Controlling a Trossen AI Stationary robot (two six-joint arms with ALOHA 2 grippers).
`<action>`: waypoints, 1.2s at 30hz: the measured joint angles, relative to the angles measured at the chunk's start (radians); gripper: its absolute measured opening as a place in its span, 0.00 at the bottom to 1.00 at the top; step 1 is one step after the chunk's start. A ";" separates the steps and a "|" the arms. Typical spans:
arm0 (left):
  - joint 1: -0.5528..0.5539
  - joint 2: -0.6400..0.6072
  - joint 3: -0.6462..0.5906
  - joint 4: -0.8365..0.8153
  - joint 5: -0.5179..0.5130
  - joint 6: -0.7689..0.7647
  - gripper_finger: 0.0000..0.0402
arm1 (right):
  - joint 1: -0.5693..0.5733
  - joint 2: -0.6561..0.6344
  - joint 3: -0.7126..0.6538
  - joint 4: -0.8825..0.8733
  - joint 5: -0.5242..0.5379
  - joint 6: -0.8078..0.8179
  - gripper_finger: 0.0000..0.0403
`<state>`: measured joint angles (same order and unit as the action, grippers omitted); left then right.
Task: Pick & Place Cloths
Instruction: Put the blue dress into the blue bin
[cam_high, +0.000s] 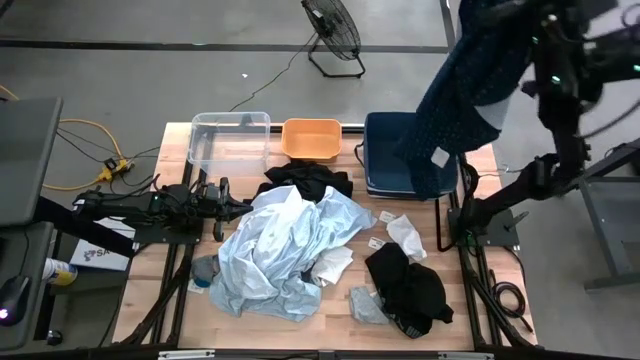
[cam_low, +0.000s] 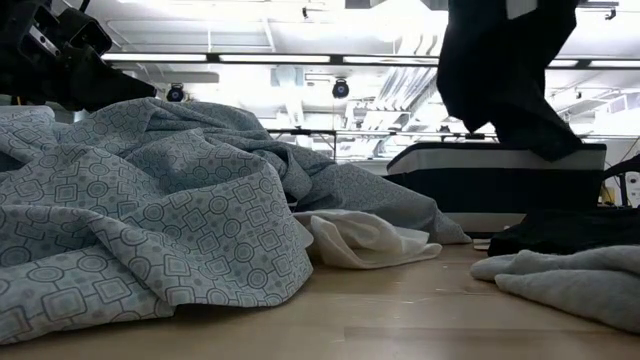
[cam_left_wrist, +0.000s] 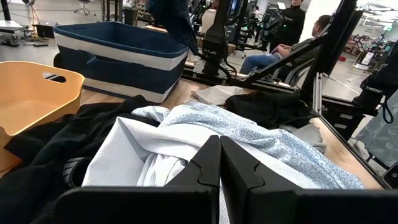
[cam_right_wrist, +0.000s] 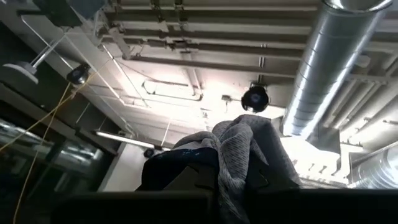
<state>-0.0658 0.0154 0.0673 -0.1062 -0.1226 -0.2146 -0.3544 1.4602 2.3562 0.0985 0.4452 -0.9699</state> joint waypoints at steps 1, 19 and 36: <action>0.000 0.000 0.000 0.000 0.000 0.000 0.00 | -0.037 0.009 0.000 0.000 -0.027 0.028 0.02; 0.000 0.000 0.000 0.000 0.000 0.000 0.00 | -0.242 0.090 -0.001 -0.539 0.216 0.445 0.02; 0.000 0.000 0.000 0.000 0.000 0.000 0.00 | -0.158 -0.042 0.001 -1.367 0.331 1.159 0.02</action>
<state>-0.0658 0.0154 0.0673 -0.1062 -0.1227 -0.2150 -0.5126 1.4182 2.3573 -1.2688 0.7763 0.1892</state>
